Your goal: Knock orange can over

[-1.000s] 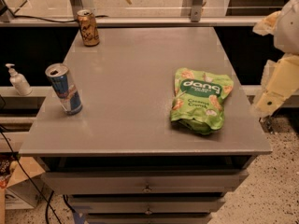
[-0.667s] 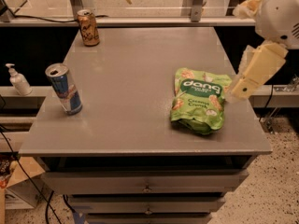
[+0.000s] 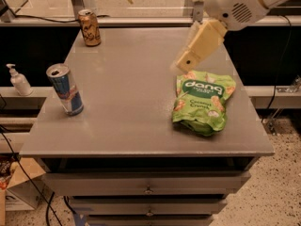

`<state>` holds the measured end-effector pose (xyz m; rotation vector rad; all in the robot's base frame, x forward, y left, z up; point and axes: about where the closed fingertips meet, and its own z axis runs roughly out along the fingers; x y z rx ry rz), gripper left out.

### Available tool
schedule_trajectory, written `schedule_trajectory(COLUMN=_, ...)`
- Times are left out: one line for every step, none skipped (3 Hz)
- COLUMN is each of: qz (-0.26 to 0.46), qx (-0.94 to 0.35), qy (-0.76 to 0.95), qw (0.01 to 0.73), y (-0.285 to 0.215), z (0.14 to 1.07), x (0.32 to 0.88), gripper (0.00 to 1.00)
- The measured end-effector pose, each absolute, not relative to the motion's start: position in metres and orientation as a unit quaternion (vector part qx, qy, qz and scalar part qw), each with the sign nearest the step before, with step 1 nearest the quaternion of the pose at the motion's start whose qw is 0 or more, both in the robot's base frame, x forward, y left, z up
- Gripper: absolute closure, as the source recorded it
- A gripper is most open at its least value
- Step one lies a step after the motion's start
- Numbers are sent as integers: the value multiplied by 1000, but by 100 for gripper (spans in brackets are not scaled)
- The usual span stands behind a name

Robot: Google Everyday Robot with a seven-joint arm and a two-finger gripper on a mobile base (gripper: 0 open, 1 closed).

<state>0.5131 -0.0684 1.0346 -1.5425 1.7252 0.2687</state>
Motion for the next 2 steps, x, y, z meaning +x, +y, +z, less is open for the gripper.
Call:
schedule_trajectory(qz=134, qx=-604, qy=679, qw=397, y=-31, z=1034, x=544, gripper=0)
schedule_trajectory(qz=157, qx=-588, qy=688, qw=396, y=1, z=1035, x=579, gripper=0)
